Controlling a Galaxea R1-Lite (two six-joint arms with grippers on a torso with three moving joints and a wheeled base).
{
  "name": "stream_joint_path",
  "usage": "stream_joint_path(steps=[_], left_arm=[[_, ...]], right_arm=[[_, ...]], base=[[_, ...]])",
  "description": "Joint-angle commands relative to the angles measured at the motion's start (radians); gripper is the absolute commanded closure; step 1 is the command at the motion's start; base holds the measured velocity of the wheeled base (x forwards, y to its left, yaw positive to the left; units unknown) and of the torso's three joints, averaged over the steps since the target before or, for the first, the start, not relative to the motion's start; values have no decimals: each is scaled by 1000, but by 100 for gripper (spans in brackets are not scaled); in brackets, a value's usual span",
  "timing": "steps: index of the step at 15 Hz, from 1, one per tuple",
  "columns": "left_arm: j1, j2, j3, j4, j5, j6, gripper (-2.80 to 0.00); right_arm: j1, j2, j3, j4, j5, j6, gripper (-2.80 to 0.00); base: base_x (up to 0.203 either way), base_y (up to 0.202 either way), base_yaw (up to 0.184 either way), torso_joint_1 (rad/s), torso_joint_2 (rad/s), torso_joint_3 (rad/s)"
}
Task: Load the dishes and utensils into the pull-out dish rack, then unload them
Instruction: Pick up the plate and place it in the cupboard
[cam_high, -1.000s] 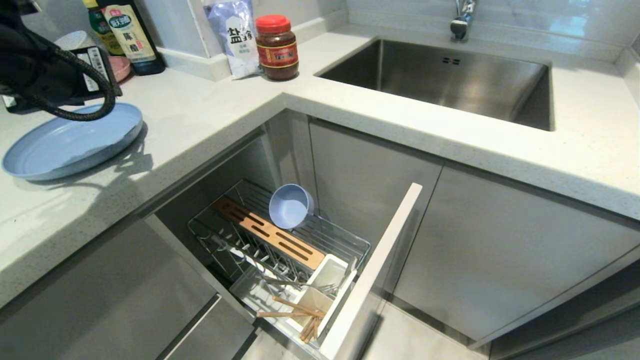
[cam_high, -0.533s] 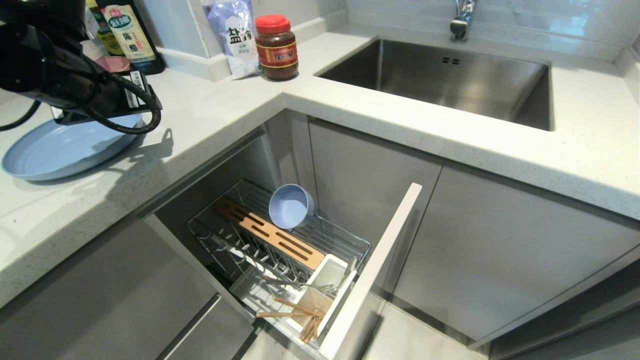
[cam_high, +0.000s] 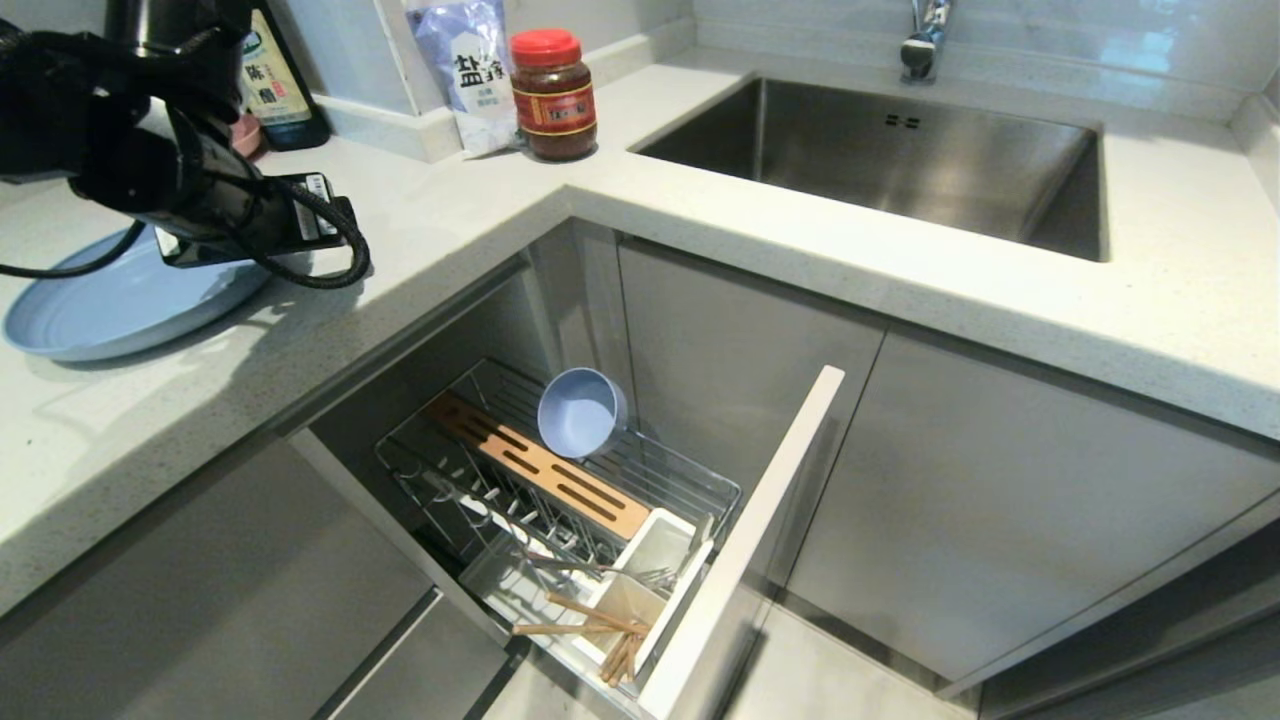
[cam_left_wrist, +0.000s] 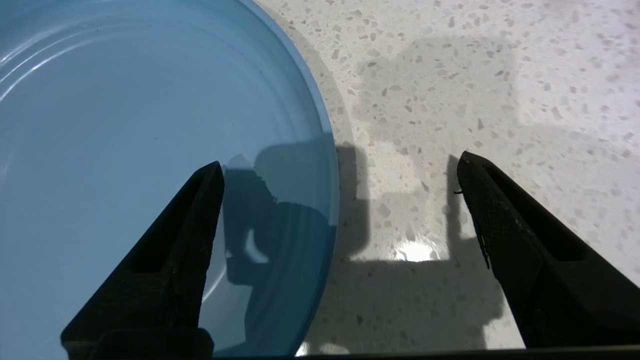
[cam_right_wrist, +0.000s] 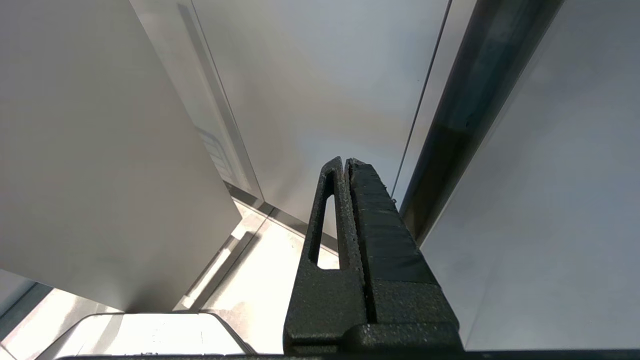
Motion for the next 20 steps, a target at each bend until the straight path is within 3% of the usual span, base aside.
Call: stream_joint_path(steps=[1, 13, 14, 20], left_arm=[[5, 24, -1, -7, 14, -2, -280], [8, 27, 0, -16, 23, 1, -280], [8, 29, 0, -16, 22, 1, 0], [8, 26, 0, -16, 23, 1, 0]], right_arm=[[0, -4, 2, 0, 0, 0, 0], [0, -4, 2, 0, 0, 0, 0], [0, -4, 2, 0, 0, 0, 0], [0, -3, 2, 0, 0, 0, 0]], base=[[0, 0, 0, 0, 0, 0], [0, 0, 0, 0, 0, 0], [0, 0, 0, 0, 0, 0], [0, 0, 0, 0, 0, 0]])
